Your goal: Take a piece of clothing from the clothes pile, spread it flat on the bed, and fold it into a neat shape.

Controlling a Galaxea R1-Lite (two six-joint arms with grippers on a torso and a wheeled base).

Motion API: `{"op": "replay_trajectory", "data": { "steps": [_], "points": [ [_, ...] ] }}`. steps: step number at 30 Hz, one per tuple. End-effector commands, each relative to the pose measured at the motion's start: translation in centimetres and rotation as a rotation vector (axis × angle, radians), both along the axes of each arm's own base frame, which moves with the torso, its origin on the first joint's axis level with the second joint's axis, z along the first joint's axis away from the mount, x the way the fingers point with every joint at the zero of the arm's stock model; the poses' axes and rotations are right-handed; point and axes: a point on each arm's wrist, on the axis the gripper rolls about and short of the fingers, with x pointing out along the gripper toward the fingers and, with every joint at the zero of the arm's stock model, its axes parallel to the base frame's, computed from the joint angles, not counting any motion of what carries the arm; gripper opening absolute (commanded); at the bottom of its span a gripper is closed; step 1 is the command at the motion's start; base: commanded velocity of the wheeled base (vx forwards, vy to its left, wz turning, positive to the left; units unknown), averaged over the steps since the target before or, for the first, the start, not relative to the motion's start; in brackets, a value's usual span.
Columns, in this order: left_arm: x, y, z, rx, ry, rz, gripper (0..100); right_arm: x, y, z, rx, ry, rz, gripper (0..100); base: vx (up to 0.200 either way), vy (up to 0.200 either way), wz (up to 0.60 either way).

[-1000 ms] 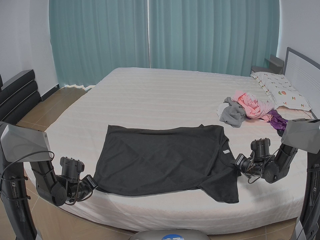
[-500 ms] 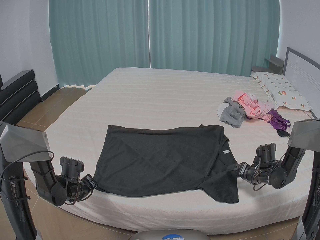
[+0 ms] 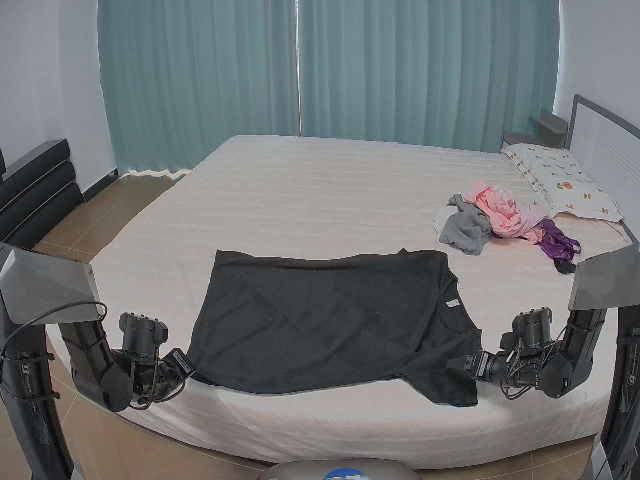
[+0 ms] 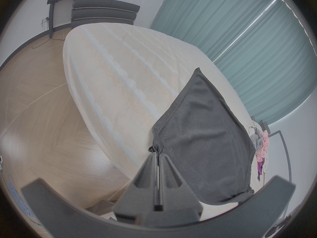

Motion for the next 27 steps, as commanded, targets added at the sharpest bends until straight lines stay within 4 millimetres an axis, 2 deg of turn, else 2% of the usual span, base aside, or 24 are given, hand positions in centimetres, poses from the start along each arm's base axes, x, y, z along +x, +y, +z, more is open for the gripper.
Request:
{"op": "replay_trajectory", "data": {
  "steps": [1,10,11,19,27],
  "points": [
    [0.0,0.0,0.0,0.0,0.0,0.0,0,0.2,0.2,-1.1,-0.002,0.024,0.006,100,0.0,0.0,0.0],
    [0.0,0.0,-0.1,-0.001,0.003,0.0,0,1.1,1.0,-1.0,0.014,-0.045,0.018,100,0.0,0.0,0.0],
    [0.0,0.0,-0.1,-0.001,0.003,0.0,0,1.0,1.0,-1.0,0.013,-0.042,0.018,0,0.0,0.0,0.0],
    [0.0,0.0,0.0,0.0,0.0,0.001,0,0.8,0.5,-0.7,0.0,-0.049,0.005,0,0.0,0.0,0.0],
    [0.0,0.0,0.0,0.0,0.0,0.001,0,-0.4,-0.4,0.1,-0.007,-0.042,-0.01,0,0.0,0.0,0.0]
  ]
}}
